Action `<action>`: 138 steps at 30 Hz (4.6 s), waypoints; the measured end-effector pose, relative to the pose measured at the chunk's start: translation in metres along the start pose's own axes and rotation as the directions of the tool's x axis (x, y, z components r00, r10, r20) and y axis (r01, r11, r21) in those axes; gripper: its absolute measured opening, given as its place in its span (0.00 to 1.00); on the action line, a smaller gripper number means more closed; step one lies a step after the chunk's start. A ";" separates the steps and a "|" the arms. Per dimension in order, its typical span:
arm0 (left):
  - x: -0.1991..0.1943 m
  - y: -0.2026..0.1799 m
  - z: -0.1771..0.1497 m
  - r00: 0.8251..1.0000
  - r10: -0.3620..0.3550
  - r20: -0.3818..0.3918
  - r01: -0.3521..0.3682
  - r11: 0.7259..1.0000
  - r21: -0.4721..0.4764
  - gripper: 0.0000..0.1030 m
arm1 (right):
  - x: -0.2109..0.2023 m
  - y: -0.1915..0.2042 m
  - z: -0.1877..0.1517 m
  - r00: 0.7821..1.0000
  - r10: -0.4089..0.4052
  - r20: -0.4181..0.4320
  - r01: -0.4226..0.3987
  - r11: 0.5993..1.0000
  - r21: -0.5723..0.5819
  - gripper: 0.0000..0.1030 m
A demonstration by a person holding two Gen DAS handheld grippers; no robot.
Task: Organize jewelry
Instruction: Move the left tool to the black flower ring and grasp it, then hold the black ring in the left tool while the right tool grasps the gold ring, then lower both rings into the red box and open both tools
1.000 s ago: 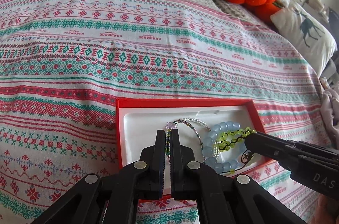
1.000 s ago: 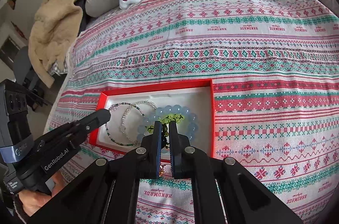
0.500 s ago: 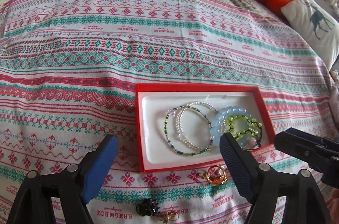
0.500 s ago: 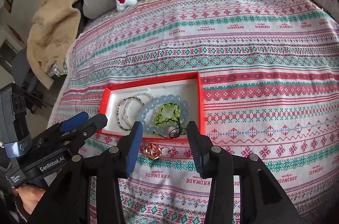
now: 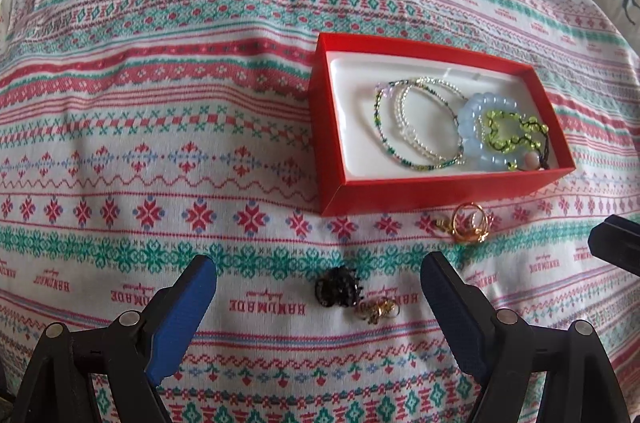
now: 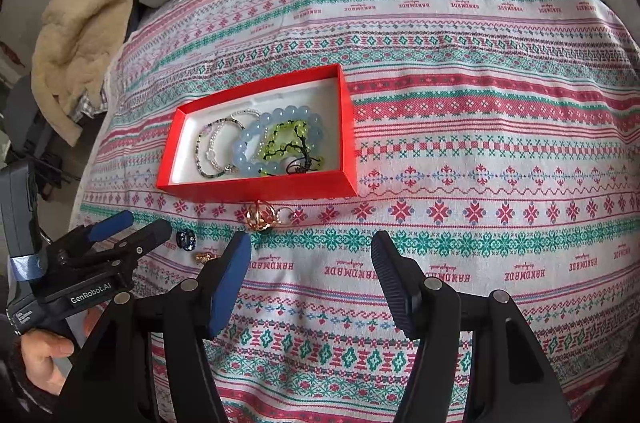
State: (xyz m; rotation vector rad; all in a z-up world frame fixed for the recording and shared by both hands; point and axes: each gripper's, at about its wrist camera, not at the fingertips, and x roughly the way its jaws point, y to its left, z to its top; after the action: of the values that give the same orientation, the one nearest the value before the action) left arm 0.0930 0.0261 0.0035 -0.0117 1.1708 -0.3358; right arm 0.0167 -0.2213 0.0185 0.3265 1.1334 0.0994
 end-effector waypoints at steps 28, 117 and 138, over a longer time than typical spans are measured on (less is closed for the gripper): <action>0.039 -0.008 -0.008 0.990 -0.097 -0.100 0.092 0.994 -0.060 0.21 | 0.037 -0.002 -0.010 0.994 0.003 -0.113 0.005 0.998 0.063 0.64; -0.002 -0.037 0.028 0.953 -0.210 0.217 0.184 0.974 0.136 0.21 | 0.027 0.019 0.040 0.985 0.143 0.099 -0.143 0.990 -0.003 0.18; 0.000 -0.035 0.031 0.964 -0.158 0.213 0.129 0.981 0.144 0.39 | 0.034 0.021 0.047 0.986 0.149 0.077 -0.149 0.989 -0.008 0.20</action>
State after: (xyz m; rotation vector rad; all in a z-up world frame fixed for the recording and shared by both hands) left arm 0.1119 -0.0123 0.0219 -0.0216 0.9250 -0.5251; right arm 0.0748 -0.2028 0.0135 0.4103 1.0311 0.2182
